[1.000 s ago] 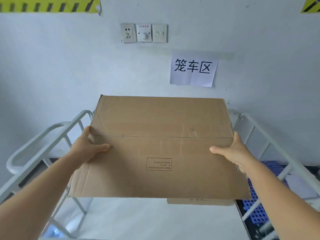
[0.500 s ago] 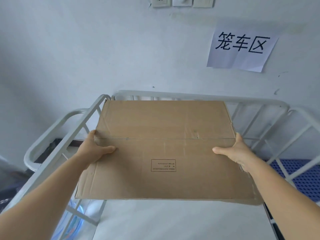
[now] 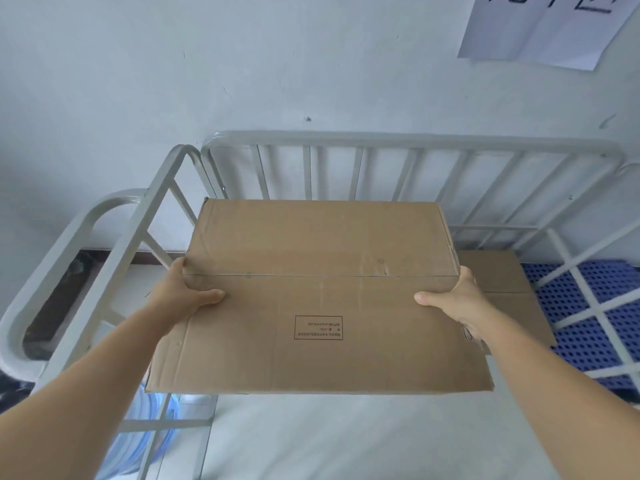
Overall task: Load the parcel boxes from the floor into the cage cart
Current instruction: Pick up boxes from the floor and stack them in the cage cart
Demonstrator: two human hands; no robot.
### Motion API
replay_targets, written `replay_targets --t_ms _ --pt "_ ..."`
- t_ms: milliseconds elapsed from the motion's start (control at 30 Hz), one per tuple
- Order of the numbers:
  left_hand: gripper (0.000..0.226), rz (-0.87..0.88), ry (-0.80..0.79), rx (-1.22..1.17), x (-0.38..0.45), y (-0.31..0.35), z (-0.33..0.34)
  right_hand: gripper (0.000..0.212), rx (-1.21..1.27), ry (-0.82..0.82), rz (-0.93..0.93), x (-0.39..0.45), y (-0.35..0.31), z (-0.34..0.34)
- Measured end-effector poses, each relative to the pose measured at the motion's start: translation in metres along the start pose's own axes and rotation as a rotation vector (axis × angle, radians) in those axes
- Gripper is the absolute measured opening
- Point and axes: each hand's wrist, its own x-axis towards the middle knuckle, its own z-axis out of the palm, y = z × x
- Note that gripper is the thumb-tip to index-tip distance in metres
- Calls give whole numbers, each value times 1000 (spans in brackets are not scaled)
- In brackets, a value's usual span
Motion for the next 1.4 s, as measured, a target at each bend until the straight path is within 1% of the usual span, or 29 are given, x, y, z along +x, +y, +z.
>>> replay_targets --t_ms 200,233,333,367,500,600,667,733,833,900,1000,1100,1233,1400 --pt "101 -97 18 29 47 -17 19 117 5 -97 31 60 -3 40" --pt "103 -110 16 32 56 -20 22 119 -6 -108 44 72 -1 48" --pt "120 -157 23 62 82 -37 35 124 -12 -144 77 103 6 74" --pt "120 -164 23 70 86 -38 40 125 -17 -153 77 112 8 83" --pt "100 -210 33 75 117 -61 60 123 -20 -184 104 144 19 118" --pt "97 -256 26 53 143 -85 70 123 -35 -207 133 164 28 142" --pt "91 -277 24 66 159 -98 77 123 -61 -210 148 178 37 158" --pt "90 -283 -6 82 179 -106 85 122 -70 -214 172 191 43 172" --pt "108 -269 -48 99 203 -117 100 121 -76 -219 177 210 51 189" --pt "108 -257 -51 117 218 -120 110 119 -83 -202 172 225 54 196" --pt "118 -259 -73 117 244 -129 120 119 -103 -193 191 248 58 207" --pt "107 -252 -65 145 261 -141 135 118 -112 -168 190 267 62 216" --pt "94 -223 -29 179 281 -152 159 124 -121 -149 192 288 72 230" --pt "98 -198 -28 199 304 -168 173 125 -114 -122 183 306 85 250"
